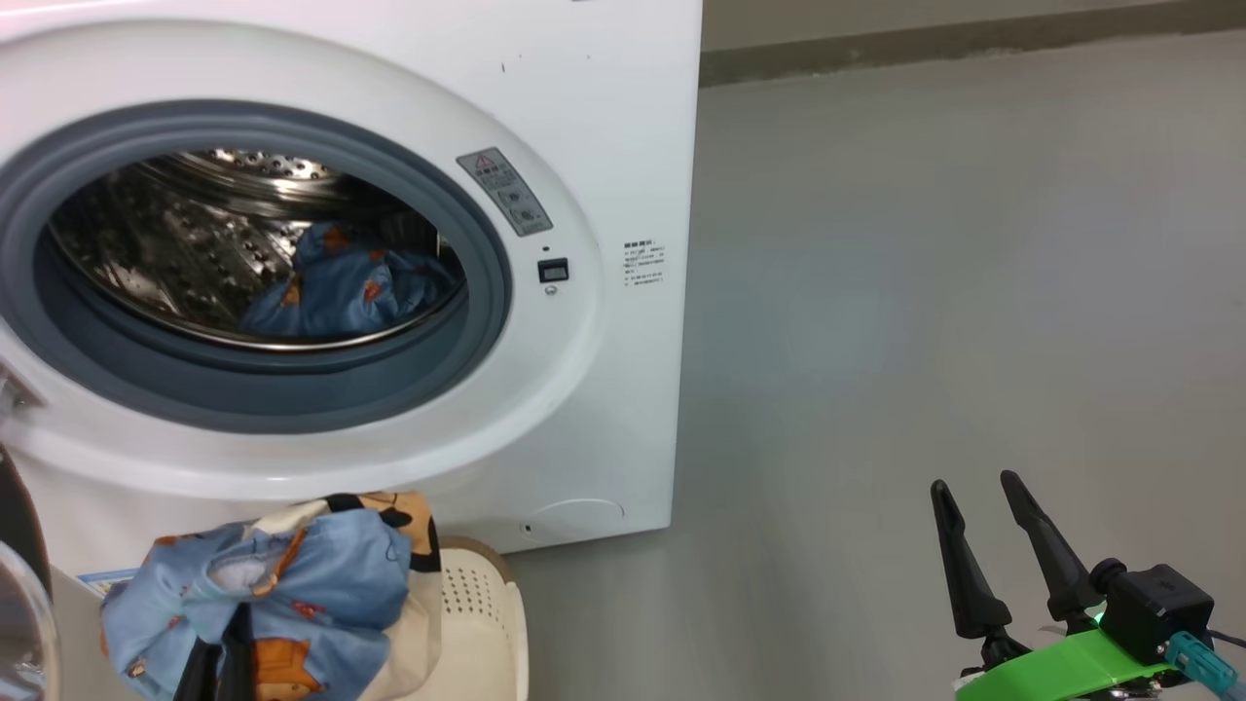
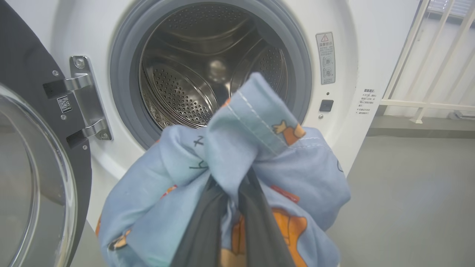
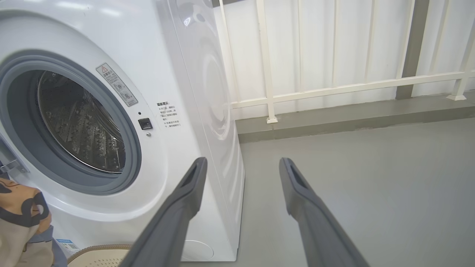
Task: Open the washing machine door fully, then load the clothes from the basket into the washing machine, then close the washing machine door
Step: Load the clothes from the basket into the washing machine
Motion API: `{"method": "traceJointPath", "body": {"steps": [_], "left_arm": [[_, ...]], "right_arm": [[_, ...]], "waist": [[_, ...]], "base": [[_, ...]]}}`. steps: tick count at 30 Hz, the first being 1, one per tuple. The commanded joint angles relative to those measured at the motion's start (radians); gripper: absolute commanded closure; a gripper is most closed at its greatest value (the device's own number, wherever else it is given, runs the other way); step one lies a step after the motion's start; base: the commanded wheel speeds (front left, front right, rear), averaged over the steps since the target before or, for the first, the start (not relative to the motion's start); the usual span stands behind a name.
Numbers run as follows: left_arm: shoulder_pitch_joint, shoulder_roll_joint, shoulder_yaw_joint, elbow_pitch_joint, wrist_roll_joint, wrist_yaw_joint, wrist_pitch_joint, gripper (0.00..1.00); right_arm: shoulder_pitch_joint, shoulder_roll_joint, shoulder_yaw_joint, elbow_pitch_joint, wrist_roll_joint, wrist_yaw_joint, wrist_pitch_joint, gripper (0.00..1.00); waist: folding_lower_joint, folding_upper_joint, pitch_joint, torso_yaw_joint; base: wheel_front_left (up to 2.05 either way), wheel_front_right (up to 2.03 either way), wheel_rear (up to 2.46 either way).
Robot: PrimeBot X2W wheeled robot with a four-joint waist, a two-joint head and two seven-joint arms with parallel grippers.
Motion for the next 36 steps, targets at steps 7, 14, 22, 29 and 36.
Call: {"method": "traceJointPath", "body": {"steps": [7, 14, 22, 29, 36], "left_arm": [[-0.121, 0.01, 0.055, -0.003, -0.001, -0.031, -0.009, 1.0], [-0.282, 0.01, 0.08, 0.024, 0.03, -0.063, -0.009, 1.0], [-0.48, 0.035, 0.13, 0.078, 0.083, -0.11, -0.009, 1.0], [-0.654, 0.082, 0.158, 0.141, 0.116, -0.14, -0.009, 1.0], [-0.808, 0.124, 0.168, 0.217, 0.138, -0.152, -0.009, 1.0]], "right_arm": [[-0.042, -0.004, 0.026, -0.031, -0.002, 0.006, -0.005, 0.0], [-0.089, -0.012, 0.038, -0.043, 0.006, 0.006, -0.005, 0.0], [-0.142, -0.018, 0.061, -0.045, 0.011, 0.006, -0.005, 0.0], [-0.172, -0.015, 0.065, -0.048, 0.022, 0.006, -0.005, 0.0], [-0.197, -0.009, 0.069, -0.052, 0.036, 0.006, -0.005, 0.0]], "waist": [[0.0, 0.0, 0.093, -0.021], [0.0, 0.0, 0.202, -0.036], [0.0, 0.0, 0.293, -0.059], [0.0, 0.0, 0.358, -0.081], [0.0, 0.0, 0.42, -0.1]], "base": [[0.0, 0.0, 0.0], [0.0, 0.0, 0.0], [0.0, 0.0, 0.0], [0.0, 0.0, 0.0], [0.0, 0.0, 0.0]]}}
